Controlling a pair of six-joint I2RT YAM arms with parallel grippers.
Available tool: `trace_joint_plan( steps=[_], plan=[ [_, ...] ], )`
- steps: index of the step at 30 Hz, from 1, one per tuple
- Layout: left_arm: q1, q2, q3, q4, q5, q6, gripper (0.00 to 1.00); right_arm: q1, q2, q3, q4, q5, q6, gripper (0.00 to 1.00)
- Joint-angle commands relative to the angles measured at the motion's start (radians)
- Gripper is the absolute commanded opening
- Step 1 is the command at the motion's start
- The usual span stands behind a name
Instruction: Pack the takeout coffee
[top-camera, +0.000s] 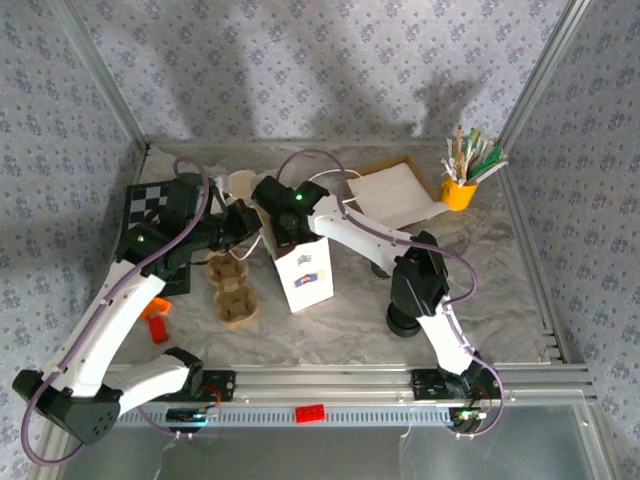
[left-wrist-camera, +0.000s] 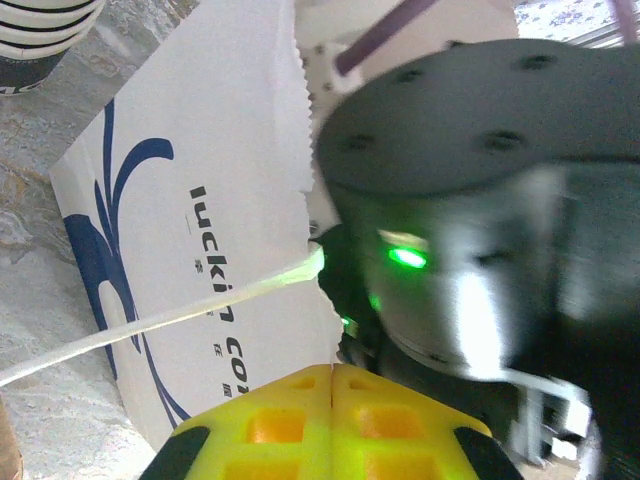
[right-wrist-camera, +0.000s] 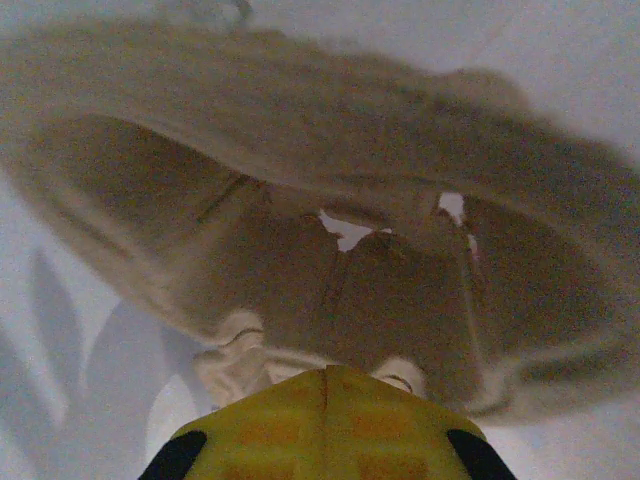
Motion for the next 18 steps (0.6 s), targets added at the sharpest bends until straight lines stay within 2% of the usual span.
trace_joint_plan(
  steps=[1,8,15,18],
  plan=[
    [0.008,0.0,0.012,0.011,0.0,0.022,0.0,0.014,-0.097,-0.012,-0.002,0.051,-0.005,0.0],
    [0.006,0.0,0.012,-0.003,-0.016,0.041,0.0,0.05,-0.124,-0.027,-0.029,0.068,-0.002,0.0],
    [0.006,0.006,0.009,-0.013,-0.018,0.06,0.0,0.053,-0.124,-0.047,-0.039,0.005,0.034,0.0],
    [0.005,0.011,0.019,-0.016,-0.011,0.076,0.0,0.057,-0.127,-0.047,-0.038,0.036,0.036,0.0]
  ],
)
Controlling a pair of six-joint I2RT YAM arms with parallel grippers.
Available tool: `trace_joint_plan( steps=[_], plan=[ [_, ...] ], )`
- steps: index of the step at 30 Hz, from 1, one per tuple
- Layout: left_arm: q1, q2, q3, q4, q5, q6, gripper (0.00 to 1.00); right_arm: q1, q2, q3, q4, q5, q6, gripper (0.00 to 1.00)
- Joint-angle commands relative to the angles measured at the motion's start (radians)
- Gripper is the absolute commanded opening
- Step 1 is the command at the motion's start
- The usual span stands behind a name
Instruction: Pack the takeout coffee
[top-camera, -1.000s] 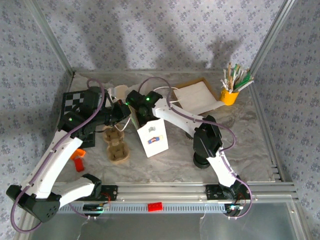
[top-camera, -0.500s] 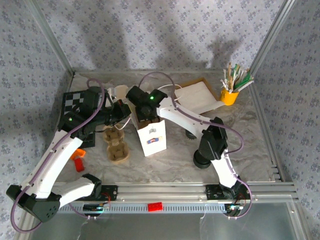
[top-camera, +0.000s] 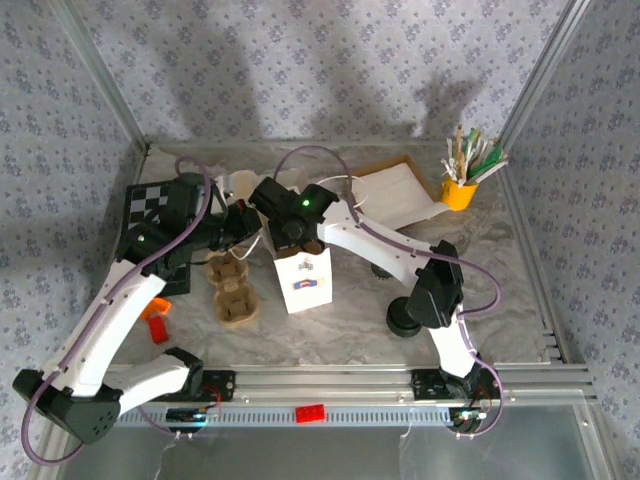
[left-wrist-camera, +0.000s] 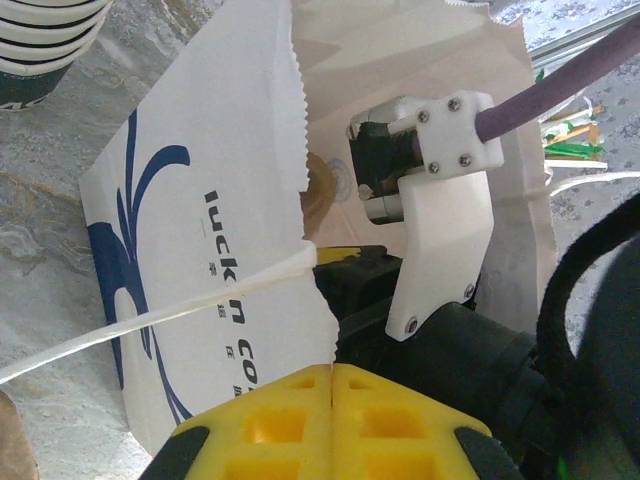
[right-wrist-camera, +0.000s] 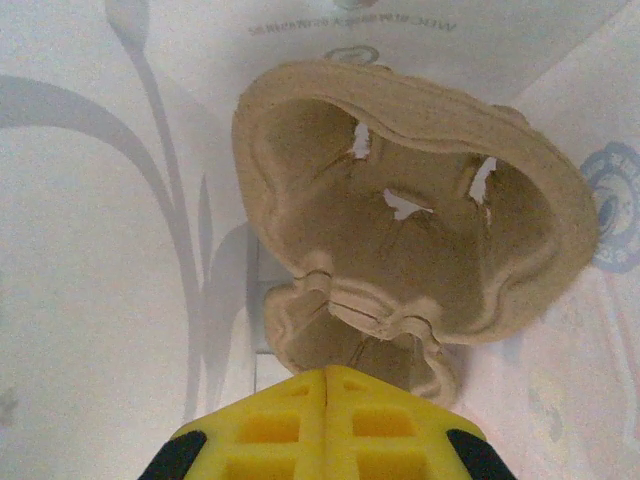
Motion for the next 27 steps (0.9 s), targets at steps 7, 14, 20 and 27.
trace_joint_plan(
  steps=[7,14,20,27],
  plan=[
    [0.005,0.015,0.111,-0.108,-0.033,0.11,0.33,-0.001,-0.023,0.0,-0.04,0.02,0.021,0.0],
    [0.023,0.015,0.217,-0.231,-0.099,0.194,0.42,-0.001,-0.027,0.002,-0.047,0.022,0.021,0.0],
    [0.062,0.036,0.297,-0.293,-0.142,0.259,0.44,0.008,-0.024,0.015,-0.051,0.024,0.021,0.0],
    [0.085,0.115,0.345,-0.285,-0.157,0.33,0.5,0.015,-0.025,0.03,-0.056,0.034,0.021,0.0]
  ],
)
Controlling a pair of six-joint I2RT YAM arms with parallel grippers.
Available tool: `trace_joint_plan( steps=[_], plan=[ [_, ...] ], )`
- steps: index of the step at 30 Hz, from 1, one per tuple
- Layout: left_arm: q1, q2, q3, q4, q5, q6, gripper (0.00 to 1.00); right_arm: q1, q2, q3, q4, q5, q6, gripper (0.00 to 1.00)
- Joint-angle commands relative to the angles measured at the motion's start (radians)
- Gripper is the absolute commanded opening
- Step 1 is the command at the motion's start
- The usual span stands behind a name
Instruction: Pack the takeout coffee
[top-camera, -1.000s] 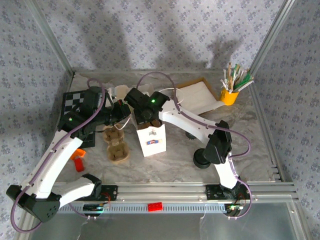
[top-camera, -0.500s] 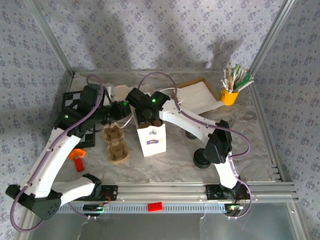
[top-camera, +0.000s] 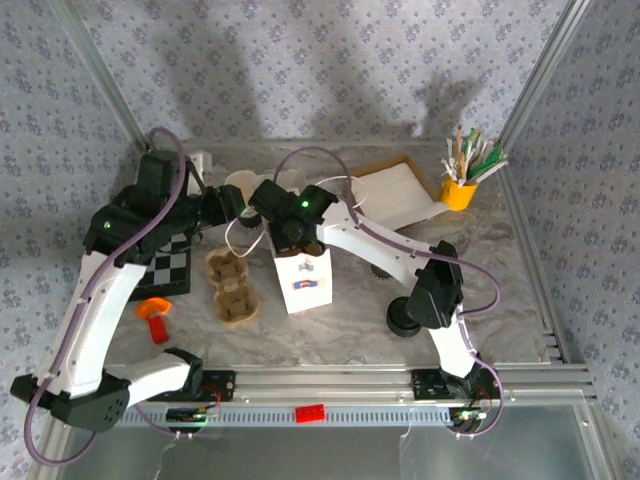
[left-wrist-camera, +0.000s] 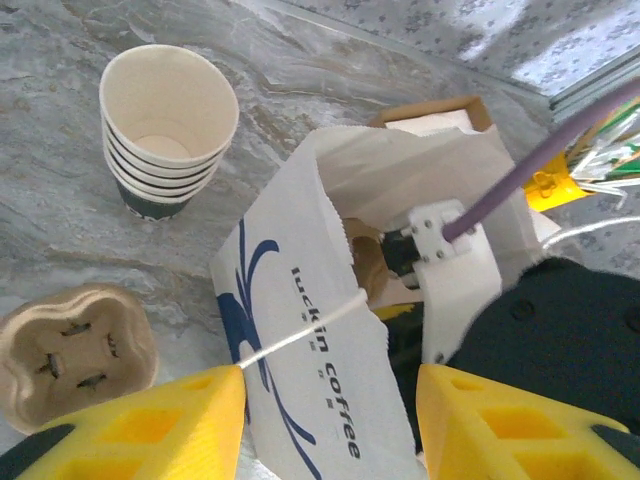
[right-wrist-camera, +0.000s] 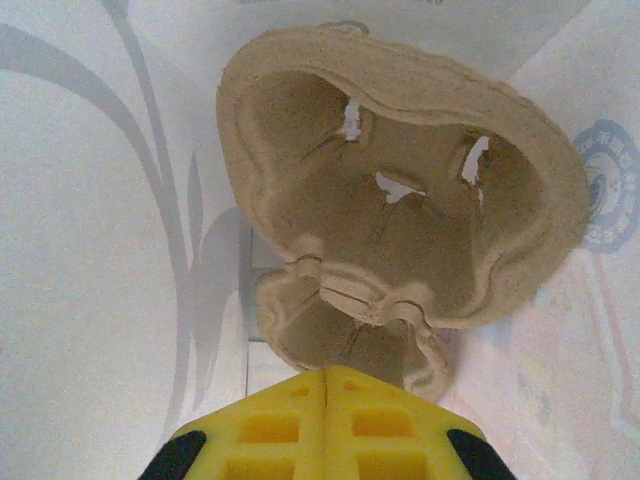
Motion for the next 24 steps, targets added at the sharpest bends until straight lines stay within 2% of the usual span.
trace_joint_plan(
  steps=[1,7,13,18,24],
  plan=[
    [0.008,0.052,0.042,-0.015,-0.011,0.072,0.5,0.007,-0.025,0.031,-0.029,0.027,0.017,0.0],
    [0.021,0.139,0.063,0.036,-0.002,0.101,0.51,0.009,-0.022,0.043,-0.022,0.024,0.017,0.0],
    [0.049,0.192,0.047,0.112,0.067,0.084,0.49,0.005,-0.014,0.043,0.002,0.021,0.017,0.0],
    [0.064,0.199,-0.004,0.134,0.079,0.073,0.37,0.002,0.013,0.063,0.019,0.029,0.016,0.0],
    [0.082,0.194,-0.042,0.161,0.143,0.061,0.13,-0.014,0.022,0.033,0.079,0.054,0.017,0.0]
  ],
)
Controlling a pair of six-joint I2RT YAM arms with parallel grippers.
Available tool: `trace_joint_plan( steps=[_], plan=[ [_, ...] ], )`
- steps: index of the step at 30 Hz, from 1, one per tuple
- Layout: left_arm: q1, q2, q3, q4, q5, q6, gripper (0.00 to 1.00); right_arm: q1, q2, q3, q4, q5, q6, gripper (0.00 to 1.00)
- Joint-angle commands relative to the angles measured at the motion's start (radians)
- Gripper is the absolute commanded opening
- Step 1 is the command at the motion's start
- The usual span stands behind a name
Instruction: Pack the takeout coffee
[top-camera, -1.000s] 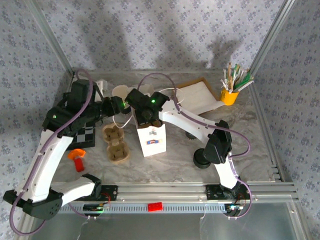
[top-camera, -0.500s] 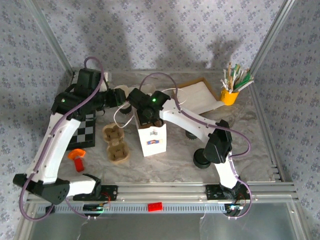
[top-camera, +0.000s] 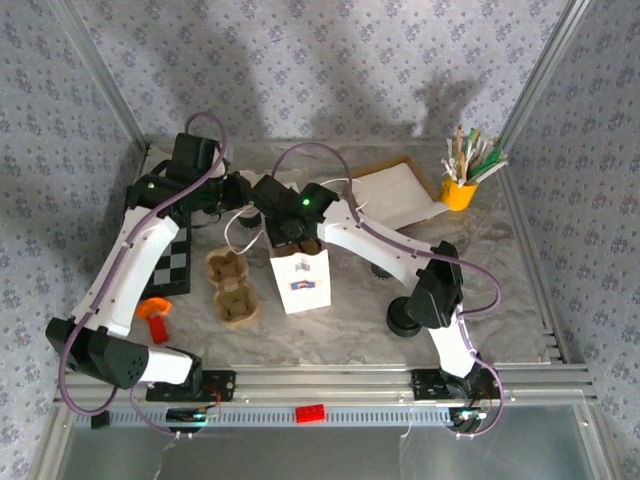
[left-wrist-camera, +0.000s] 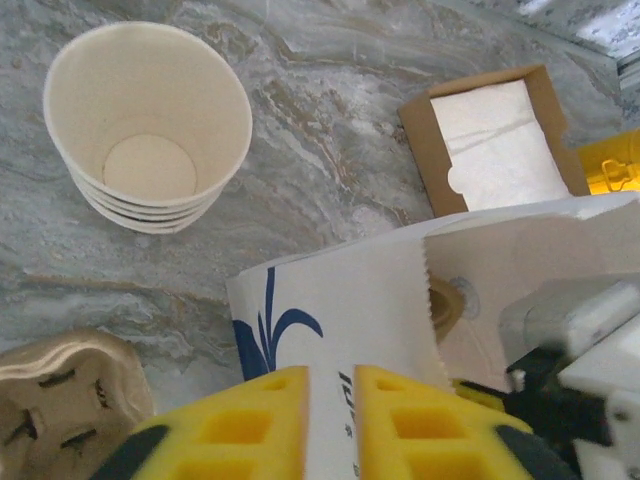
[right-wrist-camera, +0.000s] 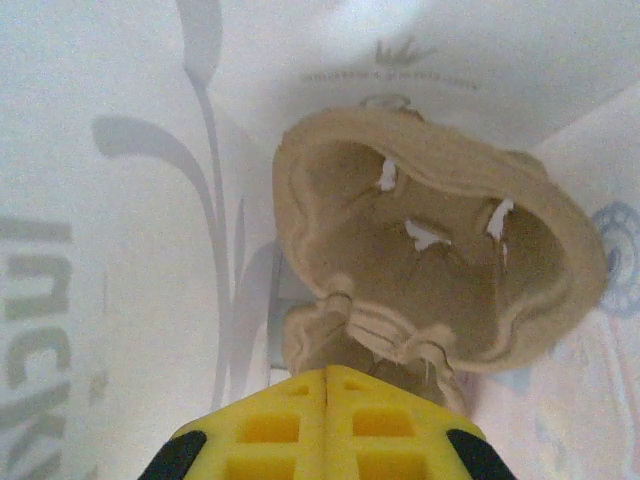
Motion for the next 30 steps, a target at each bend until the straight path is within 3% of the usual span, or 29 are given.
trace_joint_plan(
  steps=[1,6,24,30],
  plan=[
    [0.005,-0.015,-0.003,0.038,0.055,0.0,0.1,-0.011,0.025,0.007,0.034,0.04,0.017,0.0],
    [0.006,-0.013,-0.013,0.062,0.105,-0.024,0.0,-0.024,0.041,0.01,0.061,0.064,0.018,0.0],
    [0.035,-0.064,-0.063,0.042,0.063,-0.078,0.0,-0.046,0.078,-0.166,0.265,0.075,0.017,0.0],
    [0.041,-0.072,-0.072,0.043,0.065,-0.08,0.0,-0.028,0.024,-0.132,0.257,0.078,-0.037,0.0]
  ],
)
